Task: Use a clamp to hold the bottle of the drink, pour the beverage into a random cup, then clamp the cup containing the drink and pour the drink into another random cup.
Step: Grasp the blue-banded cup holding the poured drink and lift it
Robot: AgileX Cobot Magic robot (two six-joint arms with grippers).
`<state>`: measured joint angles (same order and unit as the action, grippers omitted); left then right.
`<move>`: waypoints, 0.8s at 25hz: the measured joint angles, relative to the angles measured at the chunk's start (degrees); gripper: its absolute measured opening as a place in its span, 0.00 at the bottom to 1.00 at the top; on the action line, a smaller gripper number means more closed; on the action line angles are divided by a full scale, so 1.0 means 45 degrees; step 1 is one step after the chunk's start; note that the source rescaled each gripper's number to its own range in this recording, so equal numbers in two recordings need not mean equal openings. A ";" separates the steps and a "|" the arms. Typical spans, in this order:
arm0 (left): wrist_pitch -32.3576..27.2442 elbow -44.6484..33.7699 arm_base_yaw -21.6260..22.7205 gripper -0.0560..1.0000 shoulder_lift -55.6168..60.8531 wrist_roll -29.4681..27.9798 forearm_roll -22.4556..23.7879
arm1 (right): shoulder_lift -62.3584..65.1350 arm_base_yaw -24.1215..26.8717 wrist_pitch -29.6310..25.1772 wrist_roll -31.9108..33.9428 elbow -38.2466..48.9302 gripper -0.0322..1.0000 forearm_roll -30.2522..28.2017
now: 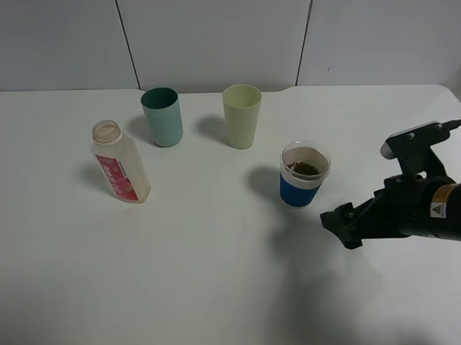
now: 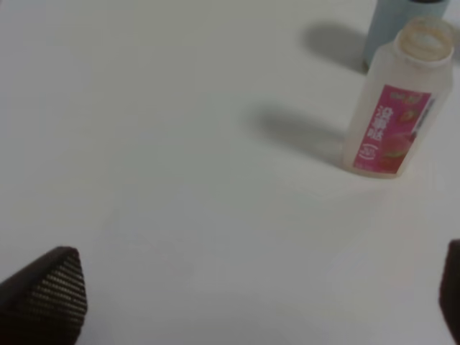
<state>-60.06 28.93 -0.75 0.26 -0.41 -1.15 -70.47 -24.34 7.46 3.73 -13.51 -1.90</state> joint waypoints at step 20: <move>0.0000 0.0000 0.0000 1.00 0.0000 -0.0010 0.0000 | -0.7338 0.0000 1.0414 -0.3211 0.0013 0.90 0.1299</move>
<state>-60.06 28.93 -0.75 0.26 -0.46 -1.15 -103.49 -24.34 54.32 -10.72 -13.46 3.95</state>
